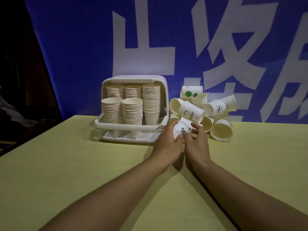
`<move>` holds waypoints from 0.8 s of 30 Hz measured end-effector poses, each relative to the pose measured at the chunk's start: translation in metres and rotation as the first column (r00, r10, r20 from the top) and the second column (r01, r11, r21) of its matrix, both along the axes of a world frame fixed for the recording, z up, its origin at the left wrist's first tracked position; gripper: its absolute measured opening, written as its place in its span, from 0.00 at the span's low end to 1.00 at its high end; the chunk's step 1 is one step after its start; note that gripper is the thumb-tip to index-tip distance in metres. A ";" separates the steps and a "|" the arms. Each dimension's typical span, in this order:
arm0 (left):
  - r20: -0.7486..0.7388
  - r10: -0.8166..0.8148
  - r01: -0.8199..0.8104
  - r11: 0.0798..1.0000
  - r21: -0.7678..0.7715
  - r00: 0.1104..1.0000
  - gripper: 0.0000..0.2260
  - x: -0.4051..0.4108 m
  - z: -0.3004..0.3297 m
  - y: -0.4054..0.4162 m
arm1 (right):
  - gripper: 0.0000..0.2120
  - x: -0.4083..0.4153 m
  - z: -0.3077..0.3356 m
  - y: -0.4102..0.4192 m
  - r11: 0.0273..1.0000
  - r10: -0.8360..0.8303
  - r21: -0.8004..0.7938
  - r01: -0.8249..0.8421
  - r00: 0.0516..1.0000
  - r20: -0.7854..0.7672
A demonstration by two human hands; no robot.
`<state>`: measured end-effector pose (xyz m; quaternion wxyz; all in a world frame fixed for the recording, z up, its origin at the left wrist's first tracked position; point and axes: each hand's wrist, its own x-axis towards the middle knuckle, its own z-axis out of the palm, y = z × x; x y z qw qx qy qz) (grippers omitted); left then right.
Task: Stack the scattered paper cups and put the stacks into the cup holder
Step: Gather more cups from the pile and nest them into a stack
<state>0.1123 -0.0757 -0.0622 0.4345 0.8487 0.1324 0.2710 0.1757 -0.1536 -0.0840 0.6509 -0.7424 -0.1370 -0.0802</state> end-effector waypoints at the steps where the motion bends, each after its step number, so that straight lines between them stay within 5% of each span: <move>1: 0.009 0.006 -0.005 1.000 -0.016 1.000 0.19 0.004 0.000 -0.001 | 0.20 -0.001 0.002 0.000 0.999 0.021 0.044 -0.019 0.999 -0.039; 10: 0.075 0.137 -0.126 0.983 -0.136 0.988 0.21 0.008 -0.002 -0.004 | 0.11 -0.006 0.017 -0.007 0.856 0.225 0.513 -0.060 0.937 -0.267; 19: 0.082 0.193 -0.151 0.920 -0.363 0.978 0.26 0.001 0.005 -0.007 | 0.14 -0.012 0.031 -0.020 0.865 0.203 0.497 -0.063 0.951 -0.234; 24: 0.076 -0.057 0.086 0.874 -0.479 0.995 0.40 0.005 0.010 -0.019 | 0.14 0.005 0.044 -0.051 0.920 0.223 0.368 -0.138 0.955 -0.198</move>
